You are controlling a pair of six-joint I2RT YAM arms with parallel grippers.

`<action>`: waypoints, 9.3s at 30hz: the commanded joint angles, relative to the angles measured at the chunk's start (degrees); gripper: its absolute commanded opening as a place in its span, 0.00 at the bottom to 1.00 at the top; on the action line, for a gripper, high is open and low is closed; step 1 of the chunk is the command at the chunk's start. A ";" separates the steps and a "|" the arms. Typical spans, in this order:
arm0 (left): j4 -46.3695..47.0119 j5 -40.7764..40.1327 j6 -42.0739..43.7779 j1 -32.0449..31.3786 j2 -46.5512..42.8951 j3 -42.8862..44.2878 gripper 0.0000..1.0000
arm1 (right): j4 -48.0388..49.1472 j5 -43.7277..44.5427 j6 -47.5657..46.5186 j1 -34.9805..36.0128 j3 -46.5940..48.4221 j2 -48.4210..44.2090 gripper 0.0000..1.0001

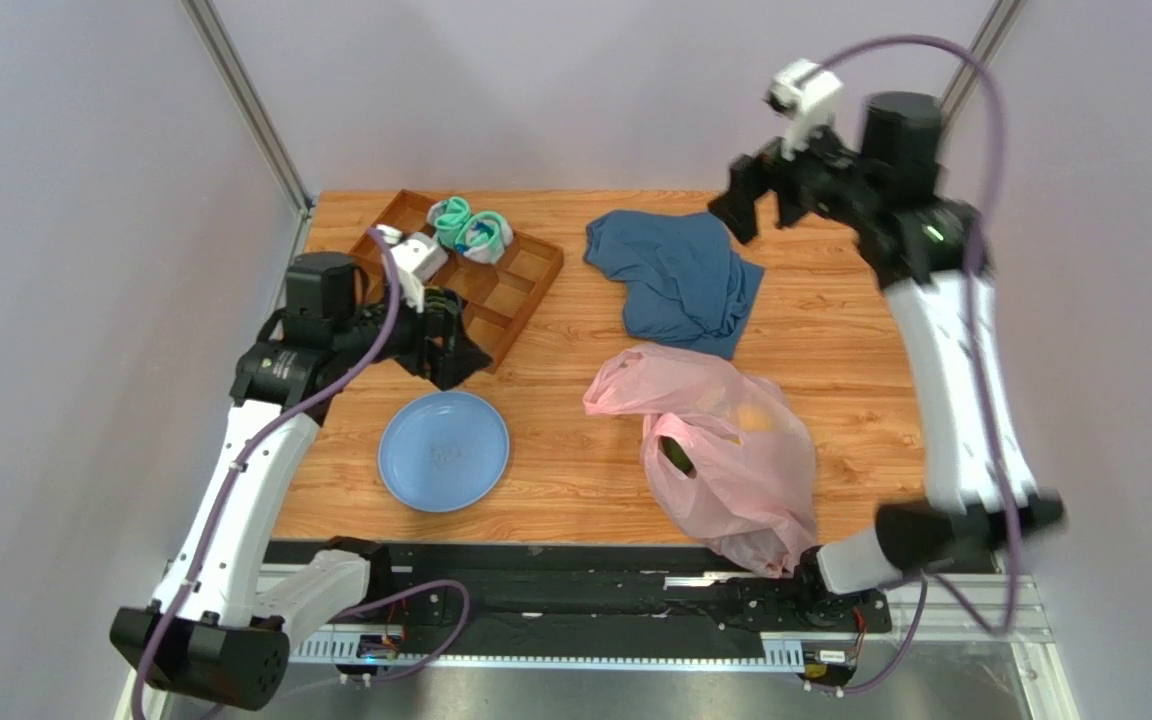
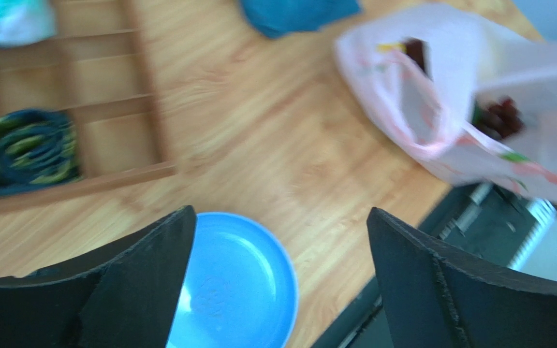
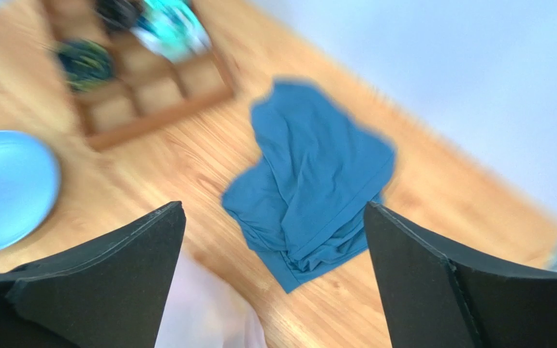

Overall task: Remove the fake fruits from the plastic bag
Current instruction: Move the distractor to the center of the board, then adjust the plastic bag at the center of the board, then move the plate to the center of the board, then adjust the plastic bag at the center of the board, then take out the fake fruit from the plastic bag.

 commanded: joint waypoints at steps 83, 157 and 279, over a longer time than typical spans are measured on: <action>20.44 7.17 -10.86 -33.27 40.59 31.56 0.00 | -1.47 -2.03 -43.32 -26.19 -48.59 -46.71 0.00; -16.11 -6.20 3.28 -18.84 51.22 10.96 0.00 | -1.65 -3.06 -16.16 5.18 -39.61 -37.68 0.95; 9.55 -1.00 -15.27 -34.15 49.46 39.36 0.00 | -6.28 -4.17 -46.40 -0.88 -47.97 -19.81 0.29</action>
